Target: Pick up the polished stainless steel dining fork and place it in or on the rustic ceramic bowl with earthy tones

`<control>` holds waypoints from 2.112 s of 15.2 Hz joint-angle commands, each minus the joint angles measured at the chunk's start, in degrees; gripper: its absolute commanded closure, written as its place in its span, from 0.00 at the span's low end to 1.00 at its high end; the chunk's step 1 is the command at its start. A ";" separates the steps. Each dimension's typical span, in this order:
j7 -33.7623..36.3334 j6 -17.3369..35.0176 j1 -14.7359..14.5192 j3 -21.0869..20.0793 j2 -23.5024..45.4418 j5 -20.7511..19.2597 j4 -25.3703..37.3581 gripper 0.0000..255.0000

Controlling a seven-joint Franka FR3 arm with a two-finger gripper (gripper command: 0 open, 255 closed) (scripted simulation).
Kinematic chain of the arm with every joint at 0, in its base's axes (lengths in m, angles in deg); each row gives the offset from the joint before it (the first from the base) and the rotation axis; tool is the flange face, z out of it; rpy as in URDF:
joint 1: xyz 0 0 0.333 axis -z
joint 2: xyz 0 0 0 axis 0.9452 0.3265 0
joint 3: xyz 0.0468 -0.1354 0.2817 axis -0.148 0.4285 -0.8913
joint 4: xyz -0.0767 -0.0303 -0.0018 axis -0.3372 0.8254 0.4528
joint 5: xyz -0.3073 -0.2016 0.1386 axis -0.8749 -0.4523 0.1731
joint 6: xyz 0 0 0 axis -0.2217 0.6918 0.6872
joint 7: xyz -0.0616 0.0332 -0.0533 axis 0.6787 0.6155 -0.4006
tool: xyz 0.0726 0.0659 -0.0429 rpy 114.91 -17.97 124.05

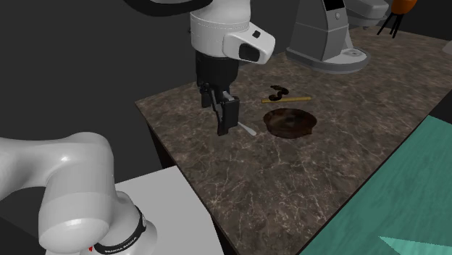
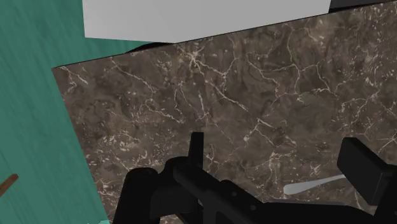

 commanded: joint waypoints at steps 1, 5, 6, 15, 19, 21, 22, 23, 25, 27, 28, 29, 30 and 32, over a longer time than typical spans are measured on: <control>0.00 0.00 0.00 0.00 0.00 0.00 0.00 0.00; 13.49 5.35 1.03 -7.63 -1.57 4.50 -4.89 0.00; 16.86 6.80 1.23 -9.61 -1.50 5.63 -5.77 0.00; 47.17 21.30 5.23 -28.67 7.48 13.19 -6.99 0.00; 61.35 27.71 9.72 -37.61 15.53 12.87 -3.92 0.00; 68.97 30.63 12.83 -42.26 20.27 11.22 -1.69 0.00; 73.01 31.98 14.56 -44.61 22.84 9.90 -0.43 0.00; 77.22 33.24 16.47 -47.04 25.56 8.22 0.93 0.00; 86.37 35.39 20.63 -52.00 31.57 3.49 3.93 0.00; 96.90 36.76 24.83 -56.83 38.75 -3.61 7.35 0.00; 102.81 36.97 26.50 -58.82 42.98 -8.24 9.25 0.00; 109.01 36.73 27.49 -60.18 47.58 -13.45 11.31 0.00; 115.10 36.02 27.36 -60.43 52.25 -18.70 13.53 0.00; 119.55 35.96 25.16 -58.38 55.93 -22.64 14.95 0.00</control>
